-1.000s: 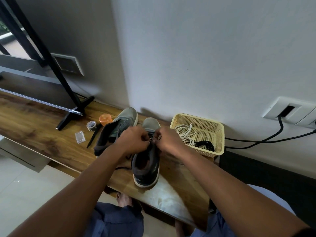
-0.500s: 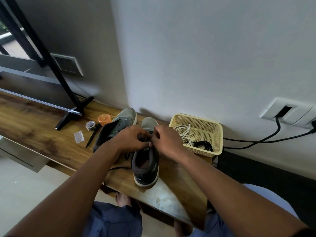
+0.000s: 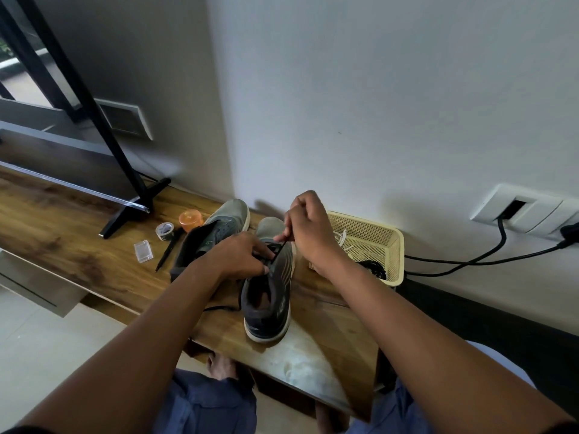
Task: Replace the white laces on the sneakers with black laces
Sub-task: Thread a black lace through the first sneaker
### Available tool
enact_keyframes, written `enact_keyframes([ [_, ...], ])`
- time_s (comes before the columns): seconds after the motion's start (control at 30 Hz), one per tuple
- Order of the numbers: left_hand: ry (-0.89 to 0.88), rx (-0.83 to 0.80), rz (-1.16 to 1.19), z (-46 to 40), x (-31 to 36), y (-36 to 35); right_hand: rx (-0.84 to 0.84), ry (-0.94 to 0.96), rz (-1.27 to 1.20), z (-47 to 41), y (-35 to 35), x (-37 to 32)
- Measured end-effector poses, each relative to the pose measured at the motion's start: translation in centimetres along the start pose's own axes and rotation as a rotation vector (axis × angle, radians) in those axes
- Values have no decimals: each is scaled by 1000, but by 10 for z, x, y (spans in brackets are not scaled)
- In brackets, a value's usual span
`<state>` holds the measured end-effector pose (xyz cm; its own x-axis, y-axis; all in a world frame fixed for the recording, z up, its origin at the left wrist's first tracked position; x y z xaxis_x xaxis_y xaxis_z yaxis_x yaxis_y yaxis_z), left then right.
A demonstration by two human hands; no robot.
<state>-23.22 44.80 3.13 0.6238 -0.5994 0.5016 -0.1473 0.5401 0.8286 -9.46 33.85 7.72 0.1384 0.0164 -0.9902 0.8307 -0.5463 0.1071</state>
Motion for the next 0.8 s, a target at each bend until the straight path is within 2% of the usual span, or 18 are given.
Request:
enact_keyframes([
  [0.07,-1,2,9,1,1,1,-8,-44,-20,-5,4,-5],
  [0.1,-4,3,2,1,2,1,-46,-57,49,-6,6,-6],
  [0.3,-35,-8,-69,3,5,2,-466,44,974,7,-2,9],
  [0.4,-36,-21,-66,3,6,2,-517,26,1138,12,-9,14],
  [0.5,-10,-15,-49,2,5,0,-453,-22,1090,8,-6,12],
  [0.57,7,-8,-59,2,4,0,-420,-72,948,4,-1,10],
  [0.67,31,-31,-53,2,3,-1,-307,-131,573,-1,9,3],
  [0.8,54,-47,-35,1,5,-1,-167,-69,88,-8,20,-17],
])
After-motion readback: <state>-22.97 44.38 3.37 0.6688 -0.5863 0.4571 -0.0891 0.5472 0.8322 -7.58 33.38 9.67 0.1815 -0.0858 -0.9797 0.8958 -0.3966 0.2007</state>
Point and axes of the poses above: each hand's wrist, its own z-axis away from the middle knuckle, its own y-axis out of the back of the hand, x = y × z, the point moved 2 cm from there along -z, towards the middle knuckle, and after that the axes turned 2 degrees about -z, right-handed, at the moved point
